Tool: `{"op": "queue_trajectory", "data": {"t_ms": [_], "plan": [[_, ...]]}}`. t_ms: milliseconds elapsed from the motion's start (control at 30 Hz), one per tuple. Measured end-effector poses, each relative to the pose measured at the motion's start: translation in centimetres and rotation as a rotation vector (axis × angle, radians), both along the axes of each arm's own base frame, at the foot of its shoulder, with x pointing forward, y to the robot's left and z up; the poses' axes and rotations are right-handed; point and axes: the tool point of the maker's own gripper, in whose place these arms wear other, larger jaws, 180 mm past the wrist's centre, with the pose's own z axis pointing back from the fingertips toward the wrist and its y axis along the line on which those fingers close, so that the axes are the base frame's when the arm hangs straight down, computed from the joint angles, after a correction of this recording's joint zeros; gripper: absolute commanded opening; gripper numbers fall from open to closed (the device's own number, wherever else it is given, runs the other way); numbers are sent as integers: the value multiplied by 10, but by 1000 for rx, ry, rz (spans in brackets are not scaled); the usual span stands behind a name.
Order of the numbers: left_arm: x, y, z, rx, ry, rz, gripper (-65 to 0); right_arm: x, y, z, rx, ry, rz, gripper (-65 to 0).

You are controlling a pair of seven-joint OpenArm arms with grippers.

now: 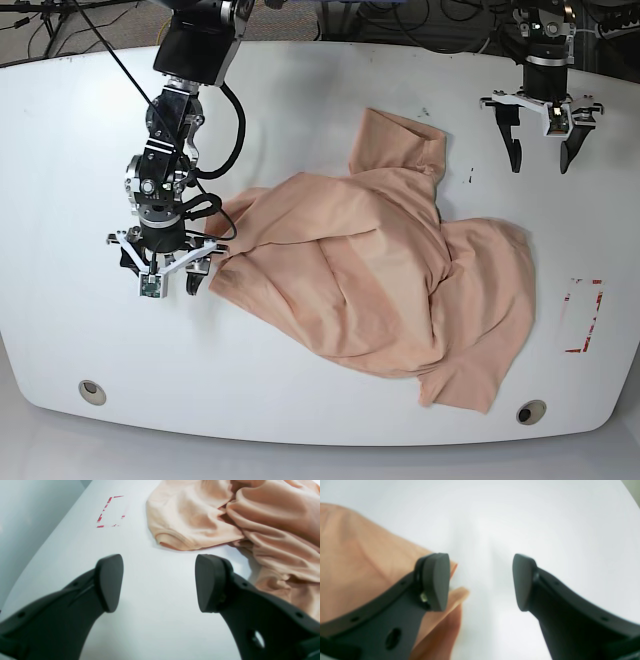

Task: Fold the T-shirt properly
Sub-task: 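Move the right gripper onto the peach shirt's edge and close it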

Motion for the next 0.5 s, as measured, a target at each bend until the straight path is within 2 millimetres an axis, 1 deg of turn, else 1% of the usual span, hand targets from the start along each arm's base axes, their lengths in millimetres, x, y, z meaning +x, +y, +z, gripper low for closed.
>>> {"op": "queue_trajectory", "data": {"t_ms": [133,267,367,500], "plan": [[1,1,-1,-1,11,10,-229,-6,19,-10,17,44,54,-272],[1,0,0,-2,8,9,-233,-8,28,-19,28,73,70,-275],[1,0,0,-1,7,9,-233,1,37,-24,21,80,75,-275],[1,-1,1,-2,1,6,-232,6,49,-34,49,100,100,-275]]}}
